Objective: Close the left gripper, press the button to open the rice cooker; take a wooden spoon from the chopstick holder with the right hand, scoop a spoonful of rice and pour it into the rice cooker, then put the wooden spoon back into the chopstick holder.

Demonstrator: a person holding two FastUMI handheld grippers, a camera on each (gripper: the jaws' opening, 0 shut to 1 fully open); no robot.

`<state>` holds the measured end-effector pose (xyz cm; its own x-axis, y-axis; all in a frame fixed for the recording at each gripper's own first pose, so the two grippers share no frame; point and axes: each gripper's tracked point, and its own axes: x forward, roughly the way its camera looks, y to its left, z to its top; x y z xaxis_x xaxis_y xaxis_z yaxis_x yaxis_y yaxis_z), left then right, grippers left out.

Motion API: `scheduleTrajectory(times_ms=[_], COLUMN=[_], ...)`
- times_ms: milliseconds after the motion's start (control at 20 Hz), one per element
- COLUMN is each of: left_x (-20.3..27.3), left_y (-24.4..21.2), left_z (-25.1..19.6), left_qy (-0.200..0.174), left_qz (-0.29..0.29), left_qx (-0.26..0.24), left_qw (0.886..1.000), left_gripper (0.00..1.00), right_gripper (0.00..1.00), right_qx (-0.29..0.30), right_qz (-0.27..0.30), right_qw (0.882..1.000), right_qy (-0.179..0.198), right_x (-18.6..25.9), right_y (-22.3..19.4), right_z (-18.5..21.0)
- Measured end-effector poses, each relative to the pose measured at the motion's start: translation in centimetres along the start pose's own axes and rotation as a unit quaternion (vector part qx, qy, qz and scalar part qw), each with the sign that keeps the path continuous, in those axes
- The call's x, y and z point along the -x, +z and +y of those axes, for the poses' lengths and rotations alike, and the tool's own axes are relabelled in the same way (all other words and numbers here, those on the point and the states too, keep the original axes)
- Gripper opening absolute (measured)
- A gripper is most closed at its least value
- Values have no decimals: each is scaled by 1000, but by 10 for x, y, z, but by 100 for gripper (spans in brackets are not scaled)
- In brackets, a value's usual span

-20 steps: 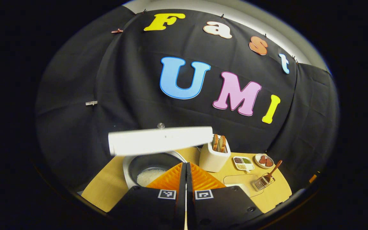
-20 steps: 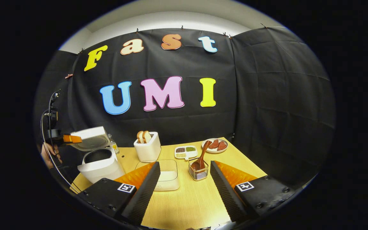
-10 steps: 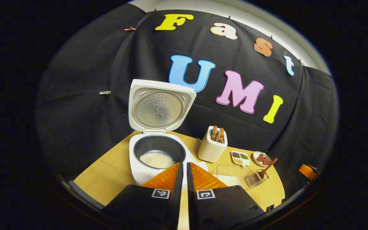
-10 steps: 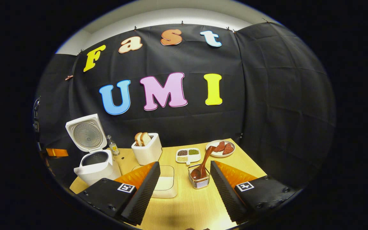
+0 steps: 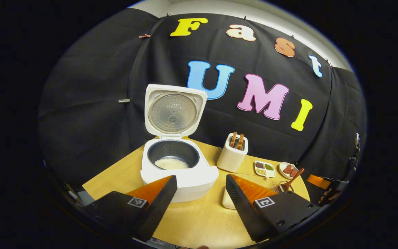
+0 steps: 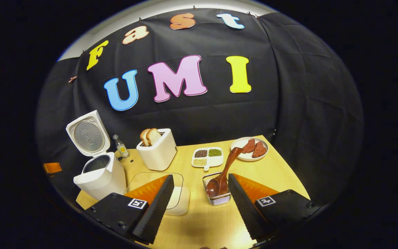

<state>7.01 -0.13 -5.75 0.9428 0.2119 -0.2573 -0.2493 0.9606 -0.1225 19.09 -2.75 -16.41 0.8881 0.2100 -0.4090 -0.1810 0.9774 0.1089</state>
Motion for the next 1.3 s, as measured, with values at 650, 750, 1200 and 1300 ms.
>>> scheduleTrajectory(times_ms=[650, 750, 1200, 1300], left_x=[14, 13, 8, 10], left_y=[-75, -79, -84, -90], left_z=[-41, -42, -34, -34], left_qy=[59, 64, 84, 85], left_qz=[63, 68, 71, 74], left_qx=[19, 18, 42, 49], left_qw=[996, 995, 993, 992], left_gripper=[96, 96, 96, 96], right_gripper=[99, 99, 66, 46], right_qx=[-60, -60, -52, -54], right_qz=[82, 95, 98, 89], right_qw=[995, 994, 994, 995], right_qy=[-9, -1, 7, 0], right_x=[-131, -147, -185, -184], right_y=[-38, -45, -55, -47], right_z=[-71, -72, -63, -66])
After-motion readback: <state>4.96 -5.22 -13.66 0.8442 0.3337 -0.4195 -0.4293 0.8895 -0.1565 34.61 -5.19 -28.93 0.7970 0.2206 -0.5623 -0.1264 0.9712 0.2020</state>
